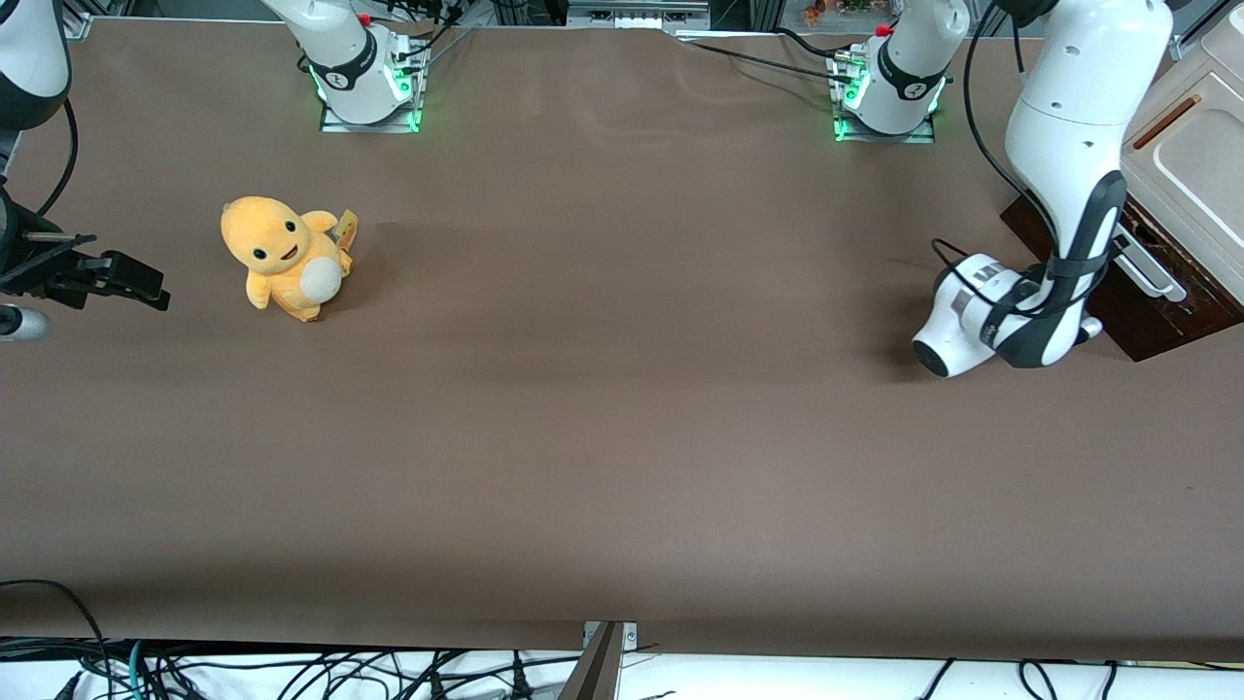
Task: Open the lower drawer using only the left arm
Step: 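Close the left gripper around the white bar handle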
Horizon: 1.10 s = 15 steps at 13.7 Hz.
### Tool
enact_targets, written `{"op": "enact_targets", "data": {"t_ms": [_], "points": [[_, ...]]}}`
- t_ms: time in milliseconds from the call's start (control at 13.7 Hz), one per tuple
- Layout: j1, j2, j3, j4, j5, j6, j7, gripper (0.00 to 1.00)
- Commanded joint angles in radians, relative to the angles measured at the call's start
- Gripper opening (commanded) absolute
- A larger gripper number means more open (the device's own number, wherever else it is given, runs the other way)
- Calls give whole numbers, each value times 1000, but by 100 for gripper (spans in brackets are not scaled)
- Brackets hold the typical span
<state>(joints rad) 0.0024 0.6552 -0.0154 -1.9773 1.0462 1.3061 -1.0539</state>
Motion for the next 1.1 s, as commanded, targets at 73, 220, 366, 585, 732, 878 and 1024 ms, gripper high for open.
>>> {"op": "enact_targets", "data": {"t_ms": [73,220,366,585,732,878,1024], "points": [[37,-22,-9,-38,41,27,-17,58],[42,-20,-9,-38,41,41,-17,49],[48,-22,-9,-38,41,42,-20,41],[48,-28,-14,-37,41,44,-20,32],[48,-34,-14,-37,41,50,-20,18],[45,-39,-15,-37,41,48,-20,9],[47,-40,-15,-38,41,50,-20,6]]}}
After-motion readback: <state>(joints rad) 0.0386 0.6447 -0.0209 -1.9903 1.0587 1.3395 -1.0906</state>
